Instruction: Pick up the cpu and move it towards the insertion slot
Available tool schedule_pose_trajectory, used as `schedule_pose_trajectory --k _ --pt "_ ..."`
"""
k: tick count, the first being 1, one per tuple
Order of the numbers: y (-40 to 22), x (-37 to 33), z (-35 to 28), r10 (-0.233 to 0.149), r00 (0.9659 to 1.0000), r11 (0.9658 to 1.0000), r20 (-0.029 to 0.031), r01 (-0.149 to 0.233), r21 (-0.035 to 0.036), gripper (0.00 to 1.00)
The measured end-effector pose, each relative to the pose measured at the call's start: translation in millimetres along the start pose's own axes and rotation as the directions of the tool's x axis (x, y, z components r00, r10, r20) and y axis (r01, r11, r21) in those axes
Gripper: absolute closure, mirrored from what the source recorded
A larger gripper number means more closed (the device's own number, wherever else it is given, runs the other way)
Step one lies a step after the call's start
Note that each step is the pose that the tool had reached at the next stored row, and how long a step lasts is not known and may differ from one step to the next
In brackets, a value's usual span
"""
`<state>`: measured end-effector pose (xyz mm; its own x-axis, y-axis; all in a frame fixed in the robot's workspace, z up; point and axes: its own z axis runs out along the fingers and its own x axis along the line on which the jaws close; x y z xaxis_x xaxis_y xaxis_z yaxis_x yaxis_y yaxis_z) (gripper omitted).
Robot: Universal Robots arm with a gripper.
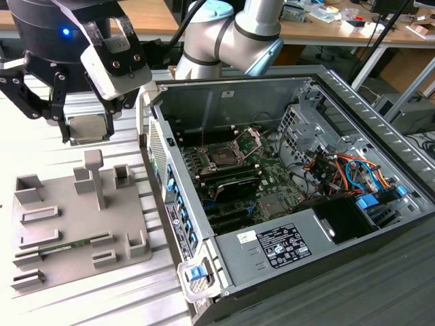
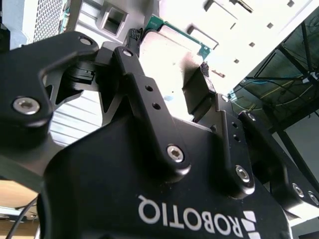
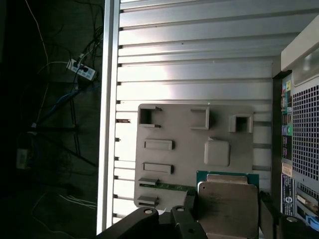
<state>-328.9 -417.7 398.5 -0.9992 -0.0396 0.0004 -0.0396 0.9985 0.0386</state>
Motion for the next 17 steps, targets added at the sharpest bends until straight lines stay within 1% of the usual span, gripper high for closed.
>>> schedule_pose_trajectory --k 6,8,11,17 --pt "-0.3 -7.7 0.0 0.000 1.0000 1.0000 0.0000 0.000 0.0000 0.45" --pt "-0.5 -12.6 0.0 0.000 1.0000 1.0000 0.0000 0.000 0.0000 0.45" --pt "-0.7 -16.9 -0.1 0.000 1.0000 1.0000 -0.0001 0.000 0.0001 0.45" --pt "-0.9 -23.0 -0.1 0.000 1.0000 1.0000 -0.0001 0.000 0.0000 0.45"
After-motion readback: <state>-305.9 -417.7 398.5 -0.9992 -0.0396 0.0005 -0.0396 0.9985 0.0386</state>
